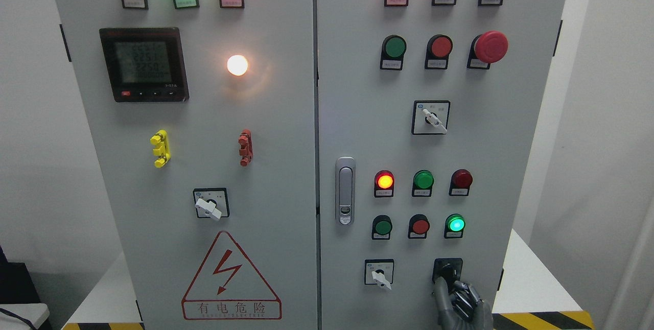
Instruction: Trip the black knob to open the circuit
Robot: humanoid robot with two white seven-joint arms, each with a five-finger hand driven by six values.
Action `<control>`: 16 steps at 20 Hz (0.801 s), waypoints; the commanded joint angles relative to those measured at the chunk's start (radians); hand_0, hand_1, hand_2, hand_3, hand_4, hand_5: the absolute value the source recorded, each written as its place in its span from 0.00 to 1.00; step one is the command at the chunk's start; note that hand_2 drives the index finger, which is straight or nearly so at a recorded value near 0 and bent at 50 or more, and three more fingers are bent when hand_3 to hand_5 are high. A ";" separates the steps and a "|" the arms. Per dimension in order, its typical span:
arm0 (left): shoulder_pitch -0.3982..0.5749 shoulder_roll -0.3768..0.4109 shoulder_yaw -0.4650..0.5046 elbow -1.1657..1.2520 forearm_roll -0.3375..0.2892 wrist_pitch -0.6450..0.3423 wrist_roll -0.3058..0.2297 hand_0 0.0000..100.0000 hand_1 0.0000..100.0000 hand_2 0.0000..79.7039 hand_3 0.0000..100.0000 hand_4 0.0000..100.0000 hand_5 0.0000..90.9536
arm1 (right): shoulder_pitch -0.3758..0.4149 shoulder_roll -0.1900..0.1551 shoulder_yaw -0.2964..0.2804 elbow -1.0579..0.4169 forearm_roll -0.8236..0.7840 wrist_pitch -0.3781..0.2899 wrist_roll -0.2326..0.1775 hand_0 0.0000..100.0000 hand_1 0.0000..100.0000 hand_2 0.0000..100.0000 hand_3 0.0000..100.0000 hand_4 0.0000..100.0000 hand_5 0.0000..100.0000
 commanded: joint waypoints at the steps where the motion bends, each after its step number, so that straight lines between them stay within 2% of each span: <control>1: -0.008 0.000 0.000 0.000 -0.032 0.000 0.001 0.12 0.39 0.00 0.00 0.00 0.00 | 0.005 -0.004 0.002 0.004 0.069 -0.004 0.055 0.61 0.78 0.65 0.94 0.92 0.93; 16: -0.008 0.000 0.000 0.000 -0.034 0.000 0.001 0.12 0.39 0.00 0.00 0.00 0.00 | 0.009 -0.008 -0.013 0.005 0.213 -0.011 0.053 0.60 0.78 0.64 0.93 0.91 0.93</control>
